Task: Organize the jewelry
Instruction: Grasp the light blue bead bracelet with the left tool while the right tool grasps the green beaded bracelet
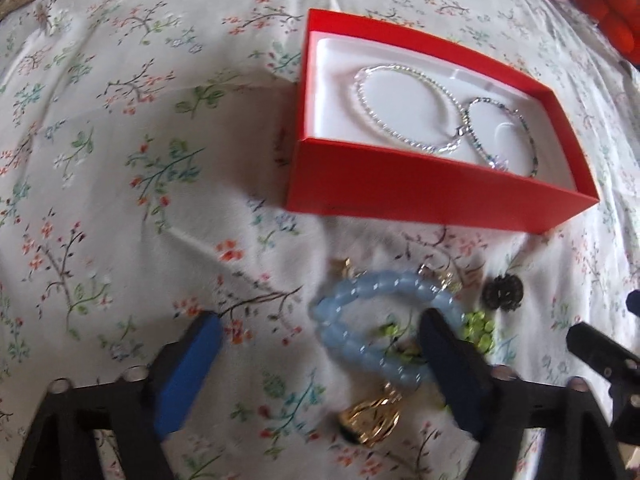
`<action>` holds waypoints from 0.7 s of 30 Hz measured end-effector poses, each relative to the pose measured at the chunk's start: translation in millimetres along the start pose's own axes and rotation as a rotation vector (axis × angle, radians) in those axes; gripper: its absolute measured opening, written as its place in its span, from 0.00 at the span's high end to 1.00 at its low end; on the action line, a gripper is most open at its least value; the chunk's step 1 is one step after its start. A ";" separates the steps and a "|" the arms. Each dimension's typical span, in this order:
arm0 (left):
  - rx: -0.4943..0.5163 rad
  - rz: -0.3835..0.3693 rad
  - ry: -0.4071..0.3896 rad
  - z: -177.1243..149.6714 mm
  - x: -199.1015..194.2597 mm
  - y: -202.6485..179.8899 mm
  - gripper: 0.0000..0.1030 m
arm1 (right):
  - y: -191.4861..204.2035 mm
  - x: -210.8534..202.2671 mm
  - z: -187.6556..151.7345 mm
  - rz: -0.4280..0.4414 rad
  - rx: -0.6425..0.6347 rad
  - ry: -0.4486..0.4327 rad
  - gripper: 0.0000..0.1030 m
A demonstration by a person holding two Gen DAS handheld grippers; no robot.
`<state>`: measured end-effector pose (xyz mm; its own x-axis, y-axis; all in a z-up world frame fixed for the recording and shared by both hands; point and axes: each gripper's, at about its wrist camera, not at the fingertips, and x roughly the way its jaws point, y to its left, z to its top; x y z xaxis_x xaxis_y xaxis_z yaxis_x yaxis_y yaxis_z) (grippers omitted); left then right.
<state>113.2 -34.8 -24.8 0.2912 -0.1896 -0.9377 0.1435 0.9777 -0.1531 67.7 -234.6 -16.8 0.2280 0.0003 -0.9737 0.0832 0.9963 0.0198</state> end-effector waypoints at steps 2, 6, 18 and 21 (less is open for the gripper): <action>0.011 0.006 -0.009 1.9 1.3 -5.0 0.41 | -1.2 0.1 0.6 0.002 0.003 0.001 0.00; 0.025 -0.026 -0.023 6.7 1.5 -8.9 0.62 | -2.3 -0.2 0.7 0.006 0.007 0.003 0.00; 0.064 0.045 0.017 11.9 23.1 -17.9 0.83 | -0.3 4.1 0.7 0.023 0.017 0.020 0.00; 0.083 0.060 0.014 12.4 24.8 -19.2 0.88 | 3.5 6.8 1.3 0.047 0.025 0.037 0.00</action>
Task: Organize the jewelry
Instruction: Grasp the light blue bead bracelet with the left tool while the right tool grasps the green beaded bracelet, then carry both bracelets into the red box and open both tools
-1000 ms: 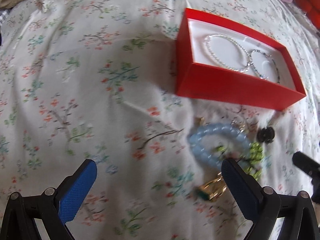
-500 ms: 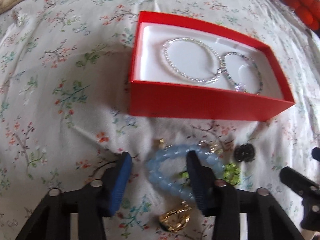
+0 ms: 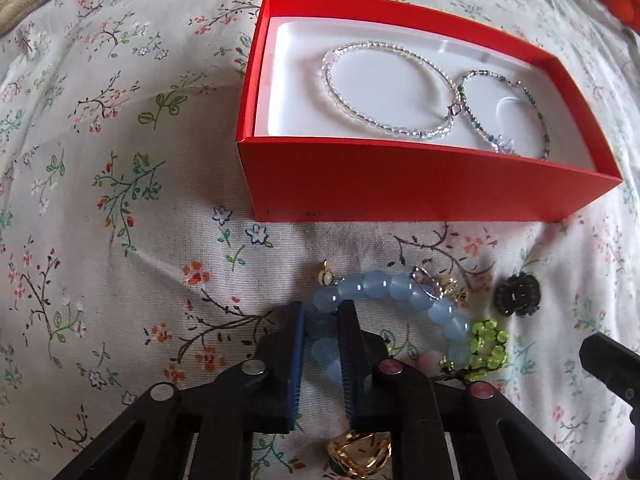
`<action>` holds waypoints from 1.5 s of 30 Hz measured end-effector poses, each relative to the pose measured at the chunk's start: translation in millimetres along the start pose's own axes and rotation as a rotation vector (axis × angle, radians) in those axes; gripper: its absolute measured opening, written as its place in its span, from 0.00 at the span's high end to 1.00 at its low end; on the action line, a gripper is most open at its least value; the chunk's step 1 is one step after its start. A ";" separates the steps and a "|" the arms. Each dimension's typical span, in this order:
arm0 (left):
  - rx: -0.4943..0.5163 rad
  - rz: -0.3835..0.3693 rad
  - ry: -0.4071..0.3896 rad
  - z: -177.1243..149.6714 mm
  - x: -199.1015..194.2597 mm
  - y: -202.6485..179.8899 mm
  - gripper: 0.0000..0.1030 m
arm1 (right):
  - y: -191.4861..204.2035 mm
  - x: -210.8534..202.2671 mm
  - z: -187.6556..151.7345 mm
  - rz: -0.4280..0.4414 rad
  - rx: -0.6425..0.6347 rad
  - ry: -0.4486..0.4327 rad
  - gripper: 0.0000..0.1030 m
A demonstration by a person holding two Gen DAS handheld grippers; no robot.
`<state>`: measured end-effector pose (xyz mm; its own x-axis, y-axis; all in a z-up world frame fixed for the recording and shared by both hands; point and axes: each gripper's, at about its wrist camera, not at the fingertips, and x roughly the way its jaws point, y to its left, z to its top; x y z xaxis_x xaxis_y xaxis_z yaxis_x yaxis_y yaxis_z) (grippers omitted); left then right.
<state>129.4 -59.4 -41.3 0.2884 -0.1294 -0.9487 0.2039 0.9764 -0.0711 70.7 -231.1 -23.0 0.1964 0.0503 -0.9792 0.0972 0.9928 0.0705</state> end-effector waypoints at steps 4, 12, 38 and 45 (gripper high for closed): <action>0.033 0.000 -0.014 -0.9 -2.5 -3.0 0.89 | 11.1 3.3 2.2 0.088 0.007 0.038 0.00; 0.028 0.000 -0.077 -7.1 -30.0 16.7 0.89 | 45.8 9.4 4.3 0.225 -0.014 0.056 0.00; -0.035 -0.015 -0.013 -25.8 -16.3 52.5 0.91 | 106.5 39.3 12.9 0.235 -0.114 0.035 0.95; -0.042 -0.073 -0.105 -30.2 -52.9 49.2 0.91 | 88.7 9.3 11.2 0.267 -0.101 -0.021 0.95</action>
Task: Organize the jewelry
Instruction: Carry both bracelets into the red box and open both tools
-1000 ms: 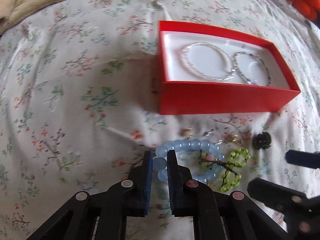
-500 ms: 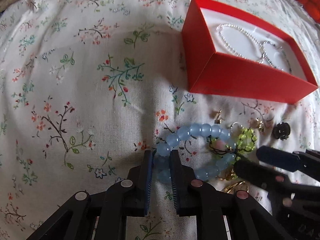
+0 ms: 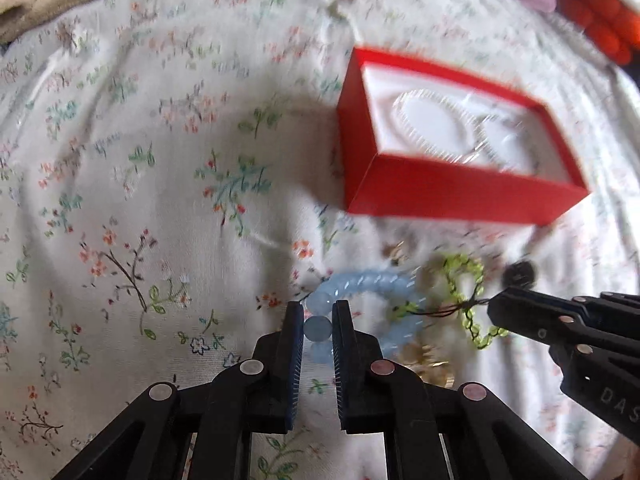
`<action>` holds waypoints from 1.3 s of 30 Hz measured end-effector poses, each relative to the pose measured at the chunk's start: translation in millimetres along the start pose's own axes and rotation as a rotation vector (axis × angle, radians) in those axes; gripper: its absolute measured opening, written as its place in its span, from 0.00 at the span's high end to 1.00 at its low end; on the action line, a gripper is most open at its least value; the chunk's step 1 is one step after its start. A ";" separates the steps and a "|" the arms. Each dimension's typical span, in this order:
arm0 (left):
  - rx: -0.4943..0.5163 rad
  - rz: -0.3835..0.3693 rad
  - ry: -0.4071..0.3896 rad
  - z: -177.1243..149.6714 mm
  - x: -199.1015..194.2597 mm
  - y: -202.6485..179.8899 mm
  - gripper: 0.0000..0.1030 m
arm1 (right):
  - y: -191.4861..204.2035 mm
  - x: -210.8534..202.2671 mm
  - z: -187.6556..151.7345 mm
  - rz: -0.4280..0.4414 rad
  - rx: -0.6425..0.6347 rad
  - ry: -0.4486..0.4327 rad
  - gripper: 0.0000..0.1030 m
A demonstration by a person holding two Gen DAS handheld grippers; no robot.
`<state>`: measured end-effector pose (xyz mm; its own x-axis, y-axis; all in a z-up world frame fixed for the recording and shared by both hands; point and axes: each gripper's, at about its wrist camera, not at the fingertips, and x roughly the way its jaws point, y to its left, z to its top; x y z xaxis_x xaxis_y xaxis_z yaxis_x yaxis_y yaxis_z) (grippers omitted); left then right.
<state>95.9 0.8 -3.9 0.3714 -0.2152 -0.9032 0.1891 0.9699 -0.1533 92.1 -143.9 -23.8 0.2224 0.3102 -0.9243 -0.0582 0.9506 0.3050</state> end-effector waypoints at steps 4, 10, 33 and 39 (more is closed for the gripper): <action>-0.006 -0.038 -0.057 1.8 -22.2 -2.4 0.91 | -2.6 -19.8 -0.6 0.020 0.007 -0.038 0.95; -0.001 -0.088 -0.125 8.7 -48.2 -7.9 0.91 | -3.2 -48.6 -0.7 0.055 0.005 -0.097 0.95; 0.000 -0.204 -0.265 63.7 -73.0 -42.7 0.91 | -7.6 -102.1 46.5 0.081 0.035 -0.278 0.95; -0.004 -0.213 -0.254 78.6 -59.9 -53.2 0.91 | -13.0 -104.4 60.8 0.093 0.050 -0.304 0.94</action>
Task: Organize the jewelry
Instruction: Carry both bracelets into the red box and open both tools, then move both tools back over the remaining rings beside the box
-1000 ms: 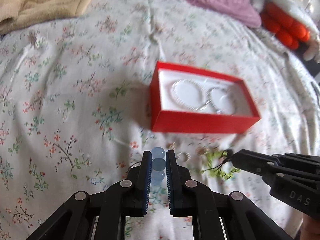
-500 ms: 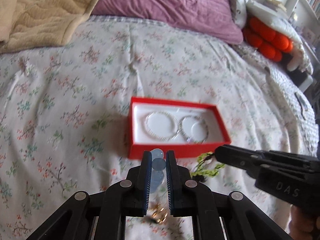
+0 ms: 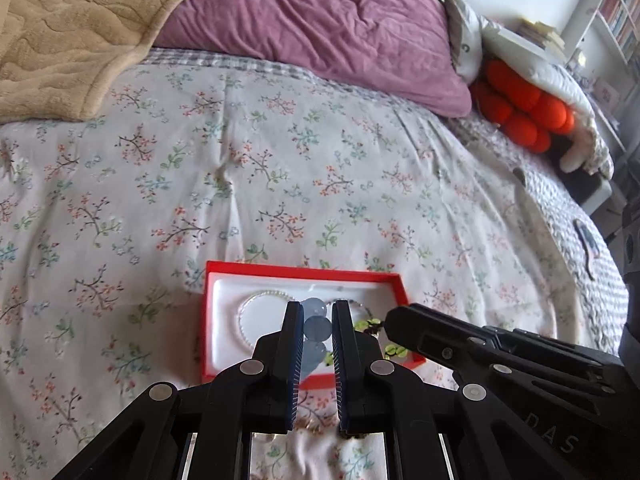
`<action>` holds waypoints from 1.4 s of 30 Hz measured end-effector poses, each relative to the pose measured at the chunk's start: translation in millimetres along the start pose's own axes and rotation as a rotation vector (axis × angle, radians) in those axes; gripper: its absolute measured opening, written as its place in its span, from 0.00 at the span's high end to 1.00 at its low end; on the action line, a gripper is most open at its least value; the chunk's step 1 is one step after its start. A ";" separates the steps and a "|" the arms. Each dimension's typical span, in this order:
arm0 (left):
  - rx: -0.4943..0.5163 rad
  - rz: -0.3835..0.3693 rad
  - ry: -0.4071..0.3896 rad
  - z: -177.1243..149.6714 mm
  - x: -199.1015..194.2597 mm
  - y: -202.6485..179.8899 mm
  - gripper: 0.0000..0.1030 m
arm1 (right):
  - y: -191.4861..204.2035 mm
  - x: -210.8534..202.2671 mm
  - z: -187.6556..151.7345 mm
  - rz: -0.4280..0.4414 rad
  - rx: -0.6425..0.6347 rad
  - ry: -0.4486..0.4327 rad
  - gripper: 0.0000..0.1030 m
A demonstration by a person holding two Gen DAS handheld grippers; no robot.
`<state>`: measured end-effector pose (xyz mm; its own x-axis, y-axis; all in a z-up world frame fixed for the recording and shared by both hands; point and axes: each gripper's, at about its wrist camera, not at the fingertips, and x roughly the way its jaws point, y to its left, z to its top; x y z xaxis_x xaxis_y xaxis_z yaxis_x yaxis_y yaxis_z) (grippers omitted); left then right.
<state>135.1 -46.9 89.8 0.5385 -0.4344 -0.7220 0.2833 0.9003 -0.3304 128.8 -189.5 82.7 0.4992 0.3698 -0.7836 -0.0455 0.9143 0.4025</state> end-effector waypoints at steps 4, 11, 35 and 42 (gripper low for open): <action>0.000 0.020 0.023 1.8 18.4 1.6 0.91 | -7.1 12.9 5.9 -0.002 0.006 0.009 0.94; 0.019 0.131 0.070 -2.3 52.4 12.2 0.91 | -33.8 46.3 2.5 -0.084 0.037 0.079 0.94; 0.155 0.319 0.061 -12.7 64.5 7.8 0.55 | -60.0 51.4 -1.9 -0.216 0.011 0.102 0.58; 0.177 0.332 0.058 -22.0 45.5 3.8 0.29 | -51.9 38.0 -11.5 -0.228 -0.027 0.104 0.51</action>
<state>143.2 -62.7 42.3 0.5798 -0.1130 -0.8069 0.2366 0.9710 0.0341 140.2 -221.0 26.6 0.4080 0.1669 -0.8976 0.0341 0.9797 0.1977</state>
